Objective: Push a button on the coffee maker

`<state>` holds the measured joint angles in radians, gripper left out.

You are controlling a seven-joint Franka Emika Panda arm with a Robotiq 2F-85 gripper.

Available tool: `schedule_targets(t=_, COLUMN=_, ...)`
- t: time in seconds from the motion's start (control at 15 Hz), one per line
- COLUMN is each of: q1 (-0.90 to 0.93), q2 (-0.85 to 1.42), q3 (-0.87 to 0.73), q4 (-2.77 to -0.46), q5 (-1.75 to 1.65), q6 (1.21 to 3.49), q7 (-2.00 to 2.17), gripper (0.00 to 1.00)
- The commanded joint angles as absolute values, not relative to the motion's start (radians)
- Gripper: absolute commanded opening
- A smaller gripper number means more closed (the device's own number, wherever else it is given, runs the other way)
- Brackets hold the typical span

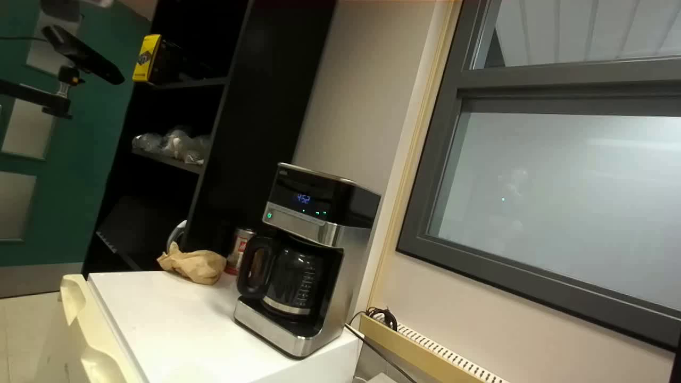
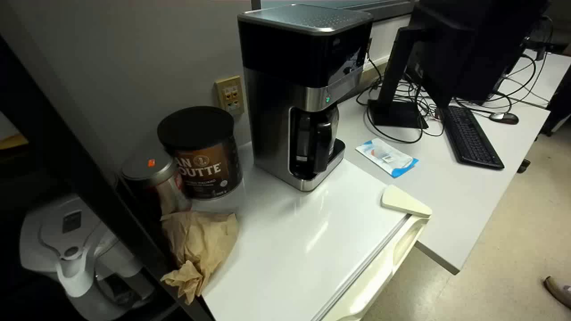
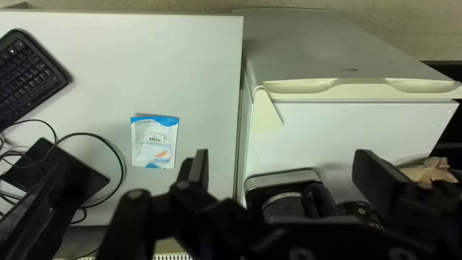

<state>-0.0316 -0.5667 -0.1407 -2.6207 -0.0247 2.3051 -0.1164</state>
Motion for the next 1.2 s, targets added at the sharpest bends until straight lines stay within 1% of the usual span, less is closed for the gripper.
schedule_targets(t=0.0, q1=-0.043, q2=-0.566, q3=-0.13, q4=-2.619, q5=-0.016, q6=2.302, q7=-0.123, gripper=1.0)
schedule_targets(t=0.6, q1=-0.043, q2=-0.566, q3=-0.13, q4=-2.619, q5=-0.016, q6=2.302, q7=-0.123, gripper=1.0)
schedule_targets(t=1.13, q1=-0.077, q2=-0.411, q3=-0.054, q4=-2.556, q5=-0.143, q6=2.344, q7=-0.072, gripper=1.0)
